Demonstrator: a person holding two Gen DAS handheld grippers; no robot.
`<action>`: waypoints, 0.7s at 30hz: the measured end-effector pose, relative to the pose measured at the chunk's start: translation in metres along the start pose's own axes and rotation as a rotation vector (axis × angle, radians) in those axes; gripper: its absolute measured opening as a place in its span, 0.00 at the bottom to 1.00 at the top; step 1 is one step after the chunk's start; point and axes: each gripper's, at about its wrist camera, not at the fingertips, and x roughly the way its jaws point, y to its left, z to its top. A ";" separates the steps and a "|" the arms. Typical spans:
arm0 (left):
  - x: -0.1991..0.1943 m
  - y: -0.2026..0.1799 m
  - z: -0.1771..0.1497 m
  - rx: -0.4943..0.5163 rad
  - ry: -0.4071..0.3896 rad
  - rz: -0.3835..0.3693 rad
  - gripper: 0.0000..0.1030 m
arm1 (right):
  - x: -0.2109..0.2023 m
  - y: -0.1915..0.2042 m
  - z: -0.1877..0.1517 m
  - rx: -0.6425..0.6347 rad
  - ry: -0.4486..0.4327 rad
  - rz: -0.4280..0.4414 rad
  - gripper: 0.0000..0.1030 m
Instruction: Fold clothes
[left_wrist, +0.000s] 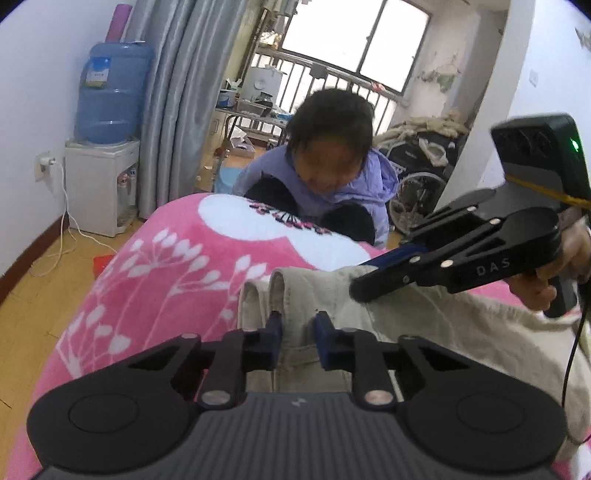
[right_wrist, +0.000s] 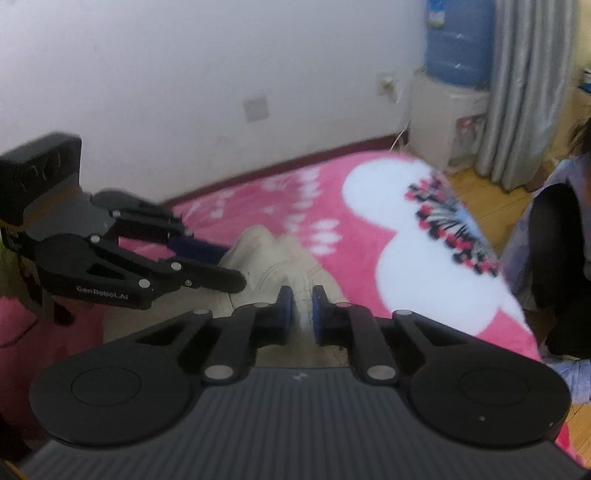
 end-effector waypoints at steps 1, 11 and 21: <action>0.001 0.001 0.002 -0.007 -0.006 -0.007 0.15 | -0.002 -0.002 0.000 0.012 -0.012 -0.007 0.09; 0.010 0.016 0.005 -0.043 -0.010 0.029 0.11 | 0.025 -0.010 -0.004 0.023 -0.019 -0.039 0.09; -0.007 0.015 0.010 -0.038 -0.039 0.147 0.29 | 0.017 -0.023 -0.009 0.173 -0.105 -0.052 0.26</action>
